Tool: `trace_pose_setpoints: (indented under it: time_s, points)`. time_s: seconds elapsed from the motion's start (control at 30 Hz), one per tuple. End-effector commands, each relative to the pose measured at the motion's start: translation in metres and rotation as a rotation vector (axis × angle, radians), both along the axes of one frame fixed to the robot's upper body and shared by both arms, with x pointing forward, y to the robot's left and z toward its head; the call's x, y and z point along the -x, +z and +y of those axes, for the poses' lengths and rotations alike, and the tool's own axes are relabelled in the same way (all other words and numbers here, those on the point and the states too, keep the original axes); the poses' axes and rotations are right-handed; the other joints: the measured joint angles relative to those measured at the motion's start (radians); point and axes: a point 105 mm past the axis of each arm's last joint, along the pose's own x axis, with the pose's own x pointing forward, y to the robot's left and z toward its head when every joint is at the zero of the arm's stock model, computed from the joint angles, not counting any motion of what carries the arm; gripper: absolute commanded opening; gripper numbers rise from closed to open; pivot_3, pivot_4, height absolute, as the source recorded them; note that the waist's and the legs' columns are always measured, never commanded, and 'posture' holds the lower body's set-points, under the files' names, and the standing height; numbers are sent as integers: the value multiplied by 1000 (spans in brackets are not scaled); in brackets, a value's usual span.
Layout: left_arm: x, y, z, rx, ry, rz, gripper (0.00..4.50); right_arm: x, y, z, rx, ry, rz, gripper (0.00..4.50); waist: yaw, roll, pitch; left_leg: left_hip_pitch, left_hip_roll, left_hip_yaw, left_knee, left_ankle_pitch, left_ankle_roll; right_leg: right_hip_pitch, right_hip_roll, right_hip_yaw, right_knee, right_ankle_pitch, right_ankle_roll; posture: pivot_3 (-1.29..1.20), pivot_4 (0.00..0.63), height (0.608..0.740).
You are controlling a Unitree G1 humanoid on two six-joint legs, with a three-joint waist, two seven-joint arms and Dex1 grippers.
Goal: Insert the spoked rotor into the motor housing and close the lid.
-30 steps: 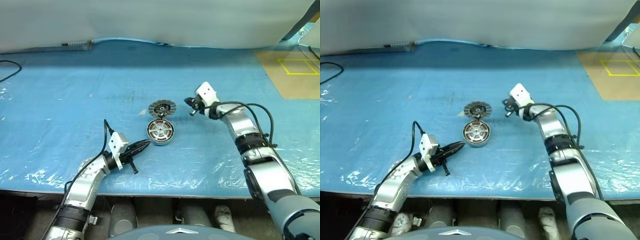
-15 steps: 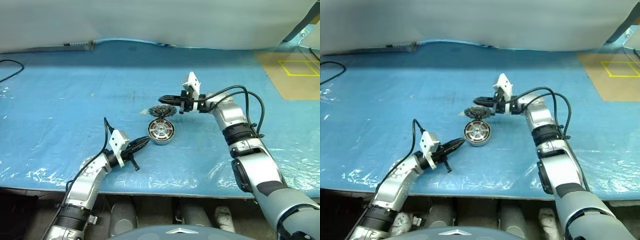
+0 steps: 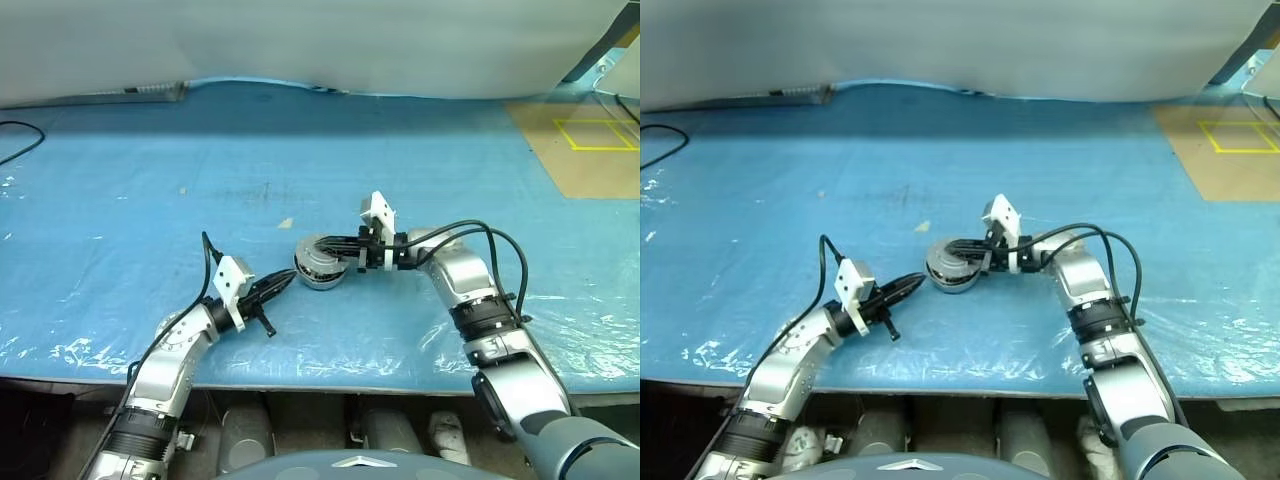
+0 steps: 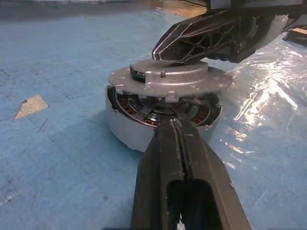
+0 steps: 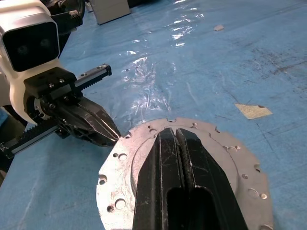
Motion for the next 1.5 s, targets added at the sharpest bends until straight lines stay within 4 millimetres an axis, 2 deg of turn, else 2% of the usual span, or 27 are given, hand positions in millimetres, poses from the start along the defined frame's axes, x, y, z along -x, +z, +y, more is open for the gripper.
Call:
trace_pose_setpoints:
  time_s: [0.03, 0.2, 0.3, 0.5, 0.63, 0.8, 0.97, 1.13, 1.47, 1.5]
  points:
    - [4, 9, 0, 7, -24, -26, 22, 7, -1, 10, -21, -25, -18, 0, -1, 0, 0, 0, 0, 0, 0, -1, -1, 0, 0, 0, 0, 0, 0, 0, 150, 740]
    - [4, 7, -2, -1, -33, -22, 22, 18, -7, 20, -4, -24, -47, 0, -2, 0, 0, 2, 0, 0, 0, -1, -1, 1, 0, 1, 0, 0, 0, 0, 150, 740]
    - [3, 7, -3, 0, -37, -24, 22, 16, 6, 20, -21, -47, -93, 0, -2, 0, 0, 2, 0, 0, 0, -1, -2, 1, 0, 1, 0, 0, 0, 0, 150, 740]
    - [1, 8, -4, 0, -43, -26, 22, 10, 23, 7, 9, -119, -195, 0, -2, 0, 0, 2, -1, 0, -2, 1, -4, 1, 0, 1, -2, 0, 0, 0, 150, 740]
    - [0, 7, -5, -4, -44, -28, 0, 7, 27, -3, 32, -167, -227, 920, -2, 0, 0, 2, -1, 0, -3, 1, -5, 1, 0, 1, -3, 0, 1, 0, 150, 740]
    - [0, 7, -6, -1, -54, -26, 0, 7, 24, -10, 60, -169, -225, 2719, -2, 0, 0, 2, -2, 0, -3, 1, -5, 1, 0, 1, -3, 0, 1, 0, 150, 740]
    - [-3, 10, -7, 0, -56, -34, 0, 10, 17, -8, 102, -152, -241, 4431, -2, 0, 0, 2, -2, 0, -3, 1, -5, 1, 0, 1, -3, 0, 1, 0, 150, 740]
    - [-2, 13, -8, 2, -56, -39, 0, 15, 4, -4, 137, -127, -243, 4431, -2, 0, 0, 2, -2, 0, -4, 1, -5, 1, 0, 1, -3, 0, 1, 0, 150, 740]
    - [0, 15, -8, 5, -55, -34, 0, 12, -11, -1, 159, -144, -195, 4431, -2, 0, 0, 2, -2, 0, -3, 1, -5, 1, 0, 1, -3, 0, 1, 0, 150, 740]
    - [0, 14, -8, 5, -55, -34, 0, 12, -12, -1, 162, -142, -192, 4263, -2, 0, 0, 2, -2, 0, -3, 1, -5, 1, 0, 1, -3, 0, 1, 0, 150, 740]
